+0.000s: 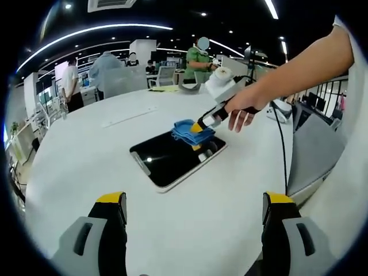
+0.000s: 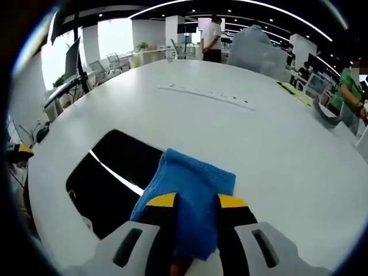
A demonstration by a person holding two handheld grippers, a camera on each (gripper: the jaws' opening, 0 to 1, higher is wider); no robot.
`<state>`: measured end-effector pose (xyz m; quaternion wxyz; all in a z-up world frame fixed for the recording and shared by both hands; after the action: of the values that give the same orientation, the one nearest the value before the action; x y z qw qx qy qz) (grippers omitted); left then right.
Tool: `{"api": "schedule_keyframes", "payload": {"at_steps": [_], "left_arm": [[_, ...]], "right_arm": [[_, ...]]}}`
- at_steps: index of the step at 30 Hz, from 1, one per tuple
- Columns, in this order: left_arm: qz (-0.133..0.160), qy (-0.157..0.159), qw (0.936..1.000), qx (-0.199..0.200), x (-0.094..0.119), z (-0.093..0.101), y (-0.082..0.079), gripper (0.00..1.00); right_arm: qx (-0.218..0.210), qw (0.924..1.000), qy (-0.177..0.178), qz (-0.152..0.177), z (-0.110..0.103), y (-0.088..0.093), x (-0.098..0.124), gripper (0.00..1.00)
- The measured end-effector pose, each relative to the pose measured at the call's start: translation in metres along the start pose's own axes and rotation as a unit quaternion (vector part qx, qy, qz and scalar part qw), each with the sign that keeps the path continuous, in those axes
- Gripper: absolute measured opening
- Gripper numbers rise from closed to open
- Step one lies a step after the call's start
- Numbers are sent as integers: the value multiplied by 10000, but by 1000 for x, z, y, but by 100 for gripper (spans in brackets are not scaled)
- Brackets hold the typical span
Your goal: Wipe the mirror surface with the cleaning cloth until all visible marks leave the cleaned area.
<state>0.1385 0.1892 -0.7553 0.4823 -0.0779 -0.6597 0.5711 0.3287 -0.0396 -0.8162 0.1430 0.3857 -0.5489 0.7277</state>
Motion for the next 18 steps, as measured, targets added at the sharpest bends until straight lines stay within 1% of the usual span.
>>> {"api": "schedule_keyframes", "payload": {"at_steps": [8,14,18], "left_arm": [[-58,-27,10000,15,2,-1,6,99],[-48,-29,10000,33,5,2,6,99],[-30,-34,10000,39,8,4,3,99]], "right_arm": [[-23,10000,-1,12,-3,5,5,22],[-27,10000,-2,23,-4,7,8,22],[-27,10000,21,27,-6,10,11,22]]}}
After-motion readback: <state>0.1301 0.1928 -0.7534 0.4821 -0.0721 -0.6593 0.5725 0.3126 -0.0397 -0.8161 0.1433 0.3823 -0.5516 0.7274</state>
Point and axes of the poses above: the point that each gripper's makers call its tool centre point, and the gripper's own axes: x roughly backward along the fingers, z roughly to its right, y roughly out of its underside, the point moved 4 cm from there along x, roughly backward along the fingers, and after that the axes turned 4 degrees about y, right-handed, at the moved point
